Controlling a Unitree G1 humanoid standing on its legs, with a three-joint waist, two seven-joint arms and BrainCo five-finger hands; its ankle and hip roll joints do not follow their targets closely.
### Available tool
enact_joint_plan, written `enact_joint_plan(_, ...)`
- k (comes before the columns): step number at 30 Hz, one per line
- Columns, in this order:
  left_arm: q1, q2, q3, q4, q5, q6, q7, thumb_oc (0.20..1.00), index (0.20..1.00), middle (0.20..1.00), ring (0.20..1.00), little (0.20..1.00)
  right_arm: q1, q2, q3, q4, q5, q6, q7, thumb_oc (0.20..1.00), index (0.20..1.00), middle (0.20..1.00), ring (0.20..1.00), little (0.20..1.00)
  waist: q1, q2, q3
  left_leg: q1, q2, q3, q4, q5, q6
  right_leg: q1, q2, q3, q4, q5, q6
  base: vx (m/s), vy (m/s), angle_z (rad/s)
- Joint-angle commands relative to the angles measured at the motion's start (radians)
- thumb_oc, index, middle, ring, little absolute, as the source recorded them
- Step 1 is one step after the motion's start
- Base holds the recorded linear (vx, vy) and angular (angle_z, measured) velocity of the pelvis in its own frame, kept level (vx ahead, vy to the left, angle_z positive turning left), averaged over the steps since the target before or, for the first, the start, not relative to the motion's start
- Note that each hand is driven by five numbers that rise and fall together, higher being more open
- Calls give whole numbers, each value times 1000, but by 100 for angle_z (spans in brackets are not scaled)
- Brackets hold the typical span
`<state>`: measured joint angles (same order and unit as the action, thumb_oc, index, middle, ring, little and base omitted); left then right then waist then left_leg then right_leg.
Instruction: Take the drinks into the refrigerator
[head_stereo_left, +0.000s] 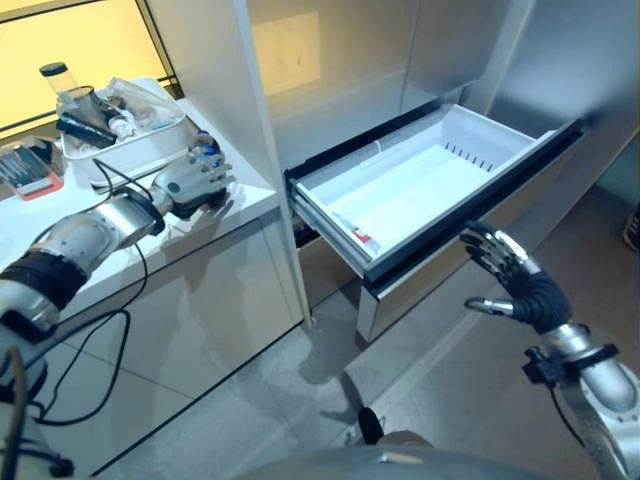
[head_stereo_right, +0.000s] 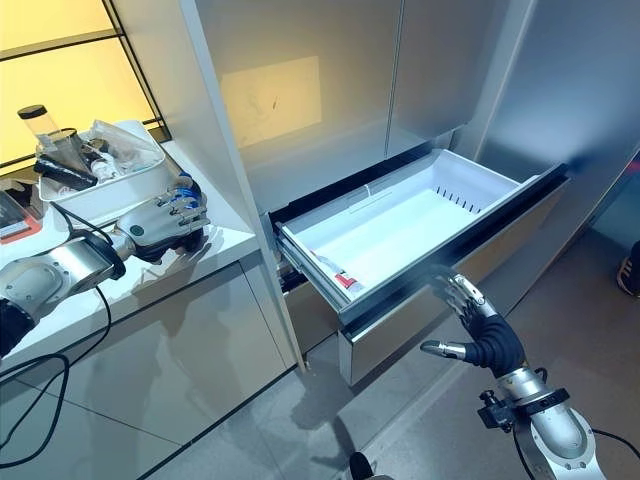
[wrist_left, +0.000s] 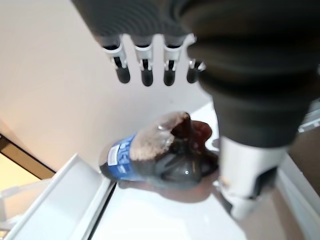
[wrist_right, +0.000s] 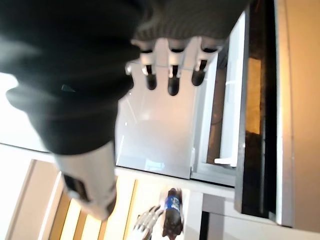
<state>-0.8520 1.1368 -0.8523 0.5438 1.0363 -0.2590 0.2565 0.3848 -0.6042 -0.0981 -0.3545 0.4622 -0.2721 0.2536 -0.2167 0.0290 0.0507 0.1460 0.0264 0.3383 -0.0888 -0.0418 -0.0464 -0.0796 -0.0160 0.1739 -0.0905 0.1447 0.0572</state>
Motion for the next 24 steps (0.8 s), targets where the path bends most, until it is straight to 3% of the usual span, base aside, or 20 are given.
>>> enact_joint_plan(1, -121, 13, 59, 77, -9, 33, 11, 1000, 1000, 1000, 1000, 1000, -34, -30, -57, -95, 64, -68, 10, 1000, 1000, 1000, 1000, 1000, -16, -14, 46, 8, -46, -75, 83, -91, 44, 120, -25, -48, 41, -124, 64, 0, 0, 0)
enact_joint_plan(14, -130, -45, 58, 104, -4, 40, 0, 1000, 1000, 1000, 1000, 1000, -29, -37, -73, -115, 80, -56, 21, 1000, 1000, 1000, 1000, 1000, -32, -5, 61, 8, -42, -67, 81, -88, 38, 111, -18, -41, 44, -123, 60, 0, -7, -2)
enact_joint_plan(15, -130, -46, 54, 108, -3, 39, -3, 805, 805, 805, 805, 805, -31, -38, -73, -115, 83, -57, 19, 1000, 1000, 1000, 1000, 1000, -33, -3, 63, 8, -42, -65, 82, -87, 38, 110, -17, -40, 44, -123, 60, 0, 0, 0)
enact_joint_plan(16, -129, -45, 51, 111, 0, 38, -8, 445, 445, 445, 445, 445, -33, -38, -74, -116, 83, -55, 19, 1000, 1000, 1000, 1000, 1000, -34, -3, 63, 7, -41, -65, 82, -87, 38, 109, -16, -39, 44, -123, 60, 0, 0, 0)
enact_joint_plan(17, -127, -49, 51, 119, 0, 40, -19, 351, 351, 351, 351, 351, -35, -36, -76, -118, 83, -52, 20, 1000, 1000, 1000, 1000, 1000, -35, -2, 63, 7, -41, -63, 81, -86, 38, 107, -15, -37, 45, -122, 59, -14, -32, -2)
enact_joint_plan(18, -122, -59, 55, 137, 2, 49, -36, 200, 200, 200, 200, 200, -38, -32, -78, -119, 83, -50, 21, 1000, 1000, 1000, 1000, 1000, -37, -1, 65, 7, -39, -61, 81, -86, 37, 105, -13, -35, 44, -120, 58, 0, 0, 0)
enact_joint_plan(24, -114, -72, 73, 142, -1, 48, -45, 200, 200, 200, 200, 200, -40, -19, -88, -128, 83, -44, 29, 1000, 1000, 1000, 1000, 1000, -39, 0, 66, 10, -36, -61, 81, -83, 34, 107, -9, -35, 42, -120, 53, -4, -12, 0)
